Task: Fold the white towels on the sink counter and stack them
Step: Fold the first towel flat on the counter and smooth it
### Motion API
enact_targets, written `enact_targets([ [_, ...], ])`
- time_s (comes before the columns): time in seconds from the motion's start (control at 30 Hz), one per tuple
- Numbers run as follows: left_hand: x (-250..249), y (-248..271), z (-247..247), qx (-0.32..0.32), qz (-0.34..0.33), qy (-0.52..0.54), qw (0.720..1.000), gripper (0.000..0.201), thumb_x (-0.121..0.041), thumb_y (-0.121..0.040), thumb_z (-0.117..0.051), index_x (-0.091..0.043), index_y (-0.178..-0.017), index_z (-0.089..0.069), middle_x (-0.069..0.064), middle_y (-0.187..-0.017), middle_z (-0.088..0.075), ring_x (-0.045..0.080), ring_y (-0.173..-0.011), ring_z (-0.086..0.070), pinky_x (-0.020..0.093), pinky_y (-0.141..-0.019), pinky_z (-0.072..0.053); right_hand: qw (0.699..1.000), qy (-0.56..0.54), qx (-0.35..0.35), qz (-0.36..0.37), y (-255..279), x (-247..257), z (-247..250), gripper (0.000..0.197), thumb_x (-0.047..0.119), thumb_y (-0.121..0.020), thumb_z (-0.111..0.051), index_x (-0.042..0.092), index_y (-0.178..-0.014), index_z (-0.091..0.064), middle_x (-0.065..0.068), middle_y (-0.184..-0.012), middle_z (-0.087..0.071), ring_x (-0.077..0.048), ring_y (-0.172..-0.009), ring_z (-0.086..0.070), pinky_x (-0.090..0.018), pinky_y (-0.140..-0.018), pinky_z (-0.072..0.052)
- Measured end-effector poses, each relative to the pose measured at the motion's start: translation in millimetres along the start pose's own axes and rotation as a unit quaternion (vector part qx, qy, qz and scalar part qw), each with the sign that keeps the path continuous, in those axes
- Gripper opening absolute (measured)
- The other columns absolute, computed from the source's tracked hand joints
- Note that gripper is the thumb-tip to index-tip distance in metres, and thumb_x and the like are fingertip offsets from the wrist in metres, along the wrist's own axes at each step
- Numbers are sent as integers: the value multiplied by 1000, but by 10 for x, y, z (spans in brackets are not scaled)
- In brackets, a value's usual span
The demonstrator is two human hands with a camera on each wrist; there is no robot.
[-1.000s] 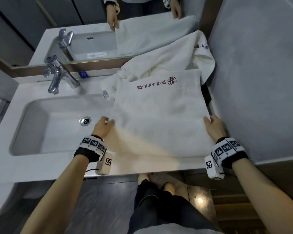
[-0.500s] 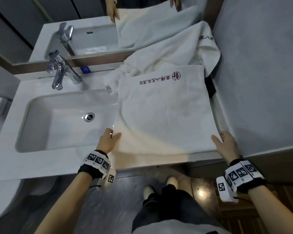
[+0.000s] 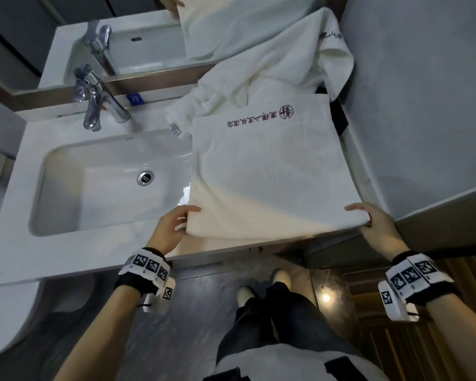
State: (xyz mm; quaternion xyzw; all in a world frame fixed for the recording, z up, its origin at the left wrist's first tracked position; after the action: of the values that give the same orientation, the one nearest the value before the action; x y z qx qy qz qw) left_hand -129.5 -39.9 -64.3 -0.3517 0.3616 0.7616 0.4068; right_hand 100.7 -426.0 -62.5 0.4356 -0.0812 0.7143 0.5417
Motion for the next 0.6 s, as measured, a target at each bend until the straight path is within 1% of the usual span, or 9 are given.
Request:
enact_targets([
  [0.13, -22, 85, 38, -52, -42, -52, 996, 42, 17, -75, -62, -21, -92, -66, 5, -95, -61, 24, -89, -57, 16, -79, -44, 999, -7, -31, 42, 99, 62, 100, 30, -12, -81, -59, 11, -99, -68, -14, -105, -54, -32, -106, -52, -34, -90, -39],
  [0.23, -64, 81, 112, -97, -80, -101, 987, 10, -5, -85, -65, -9, -95, -67, 1, -105, -54, 15, -99, -47, 15, -87, -33, 994, 24, -74, 75, 137, 160, 196, 25, -8, -79, -65, 3, -101, -70, -16, -117, -47, -30, -116, -43, -35, -100, -36],
  [0.3, -97, 37, 153, -107, -59, -45, 992, 9, -15, -95, -53, -9, -92, -60, -2, -97, -57, 6, -89, -51, 6, -77, -37, 991, 0, -62, 118, 151, 302, 214, 19, -1, -86, -61, 6, -103, -66, -6, -117, -53, -11, -109, -48, -15, -98, -33],
  [0.33, -115, 2, 178, -119, -47, -15, 992, 13, -17, -97, -48, -13, -89, -56, -2, -88, -57, 4, -79, -50, 4, -69, -37, 991, -15, -57, 119, 141, 380, 215, 13, 6, -91, -57, 11, -102, -63, -1, -107, -57, -4, -95, -53, -2, -86, -34],
  [0.37, -139, -49, 211, -144, -38, 3, 989, 15, -18, -98, -45, -15, -86, -53, -2, -81, -54, 3, -72, -48, 5, -63, -37, 990, -24, -68, 117, 108, 455, 225, 8, 12, -94, -52, 16, -97, -59, 2, -93, -59, 3, -79, -53, 4, -69, -35],
  [0.4, -162, -100, 241, -171, -32, 11, 985, 15, -18, -99, -43, -15, -87, -51, -1, -80, -53, 6, -71, -47, 5, -61, -37, 988, -31, -96, 121, 59, 523, 245, 7, 16, -96, -49, 19, -92, -54, 5, -82, -56, 6, -71, -53, 3, -59, -35],
  [0.47, -200, -221, 267, -209, -14, 30, 977, 13, -20, -99, -41, -12, -94, -51, 2, -87, -53, 12, -76, -47, 13, -67, -39, 979, -56, -145, 133, -64, 658, 279, 10, 19, -98, -46, 18, -89, -50, 5, -73, -53, 7, -64, -52, 0, -52, -35],
  [0.53, -206, -357, 260, -223, 15, 53, 973, 22, -23, -99, -40, -4, -96, -50, 7, -89, -52, 17, -81, -46, 29, -72, -39, 971, -85, -177, 133, -235, 750, 303, 12, 19, -98, -45, 12, -92, -53, -4, -78, -55, -7, -67, -50, -5, -52, -35],
  [0.6, -202, -490, 260, -231, 38, 61, 970, 28, -25, -99, -40, 1, -95, -48, 9, -86, -50, 18, -79, -44, 33, -70, -36, 967, -105, -195, 124, -454, 797, 317, 15, 20, -97, -46, 8, -92, -54, -9, -82, -54, -18, -74, -48, -18, -56, -34],
])
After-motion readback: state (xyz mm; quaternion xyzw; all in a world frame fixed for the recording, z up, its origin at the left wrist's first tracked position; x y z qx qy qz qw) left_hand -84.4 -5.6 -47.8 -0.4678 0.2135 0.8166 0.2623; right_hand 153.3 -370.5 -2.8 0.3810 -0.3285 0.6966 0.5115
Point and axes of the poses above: each hand's wrist, its own y-axis away from the middle knuckle, its own z-axis out of the back of the hand, x = y × z, the point moved 4 cm from there along -y, towards the middle knuckle
